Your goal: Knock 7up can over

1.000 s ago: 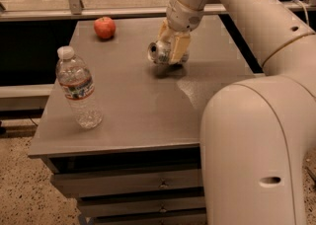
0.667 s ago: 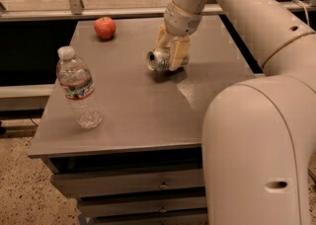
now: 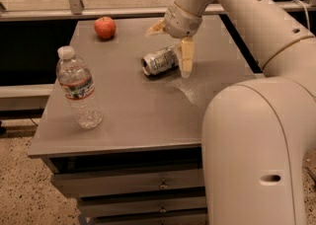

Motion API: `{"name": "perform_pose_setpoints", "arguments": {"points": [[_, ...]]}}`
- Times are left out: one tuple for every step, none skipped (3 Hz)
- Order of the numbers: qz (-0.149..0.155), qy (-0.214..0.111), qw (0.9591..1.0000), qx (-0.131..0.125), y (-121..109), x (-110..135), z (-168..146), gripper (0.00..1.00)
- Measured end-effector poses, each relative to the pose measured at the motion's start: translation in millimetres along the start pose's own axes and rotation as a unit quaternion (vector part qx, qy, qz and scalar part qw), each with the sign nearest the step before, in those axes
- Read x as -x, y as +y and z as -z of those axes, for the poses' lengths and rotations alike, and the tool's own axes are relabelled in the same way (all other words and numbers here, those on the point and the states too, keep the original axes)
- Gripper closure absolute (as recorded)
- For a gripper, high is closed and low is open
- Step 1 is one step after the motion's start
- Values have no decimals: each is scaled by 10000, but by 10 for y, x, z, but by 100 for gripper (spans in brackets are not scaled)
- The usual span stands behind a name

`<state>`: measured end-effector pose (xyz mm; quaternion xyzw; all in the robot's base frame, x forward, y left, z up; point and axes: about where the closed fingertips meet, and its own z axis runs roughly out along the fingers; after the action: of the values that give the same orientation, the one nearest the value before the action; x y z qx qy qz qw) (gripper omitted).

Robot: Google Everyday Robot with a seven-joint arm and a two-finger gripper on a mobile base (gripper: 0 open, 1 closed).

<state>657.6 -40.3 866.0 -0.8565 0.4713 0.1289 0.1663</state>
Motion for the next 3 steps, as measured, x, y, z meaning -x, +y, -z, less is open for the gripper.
{"name": "perform_pose_setpoints", "arguments": {"points": [[-354,-392,9983,-253,24,-198,76,0],[-918,-1106,9857,-878,164,-428,471,0],[-1386,-1727,9630,-1536,426,-540,1036,0]]}}
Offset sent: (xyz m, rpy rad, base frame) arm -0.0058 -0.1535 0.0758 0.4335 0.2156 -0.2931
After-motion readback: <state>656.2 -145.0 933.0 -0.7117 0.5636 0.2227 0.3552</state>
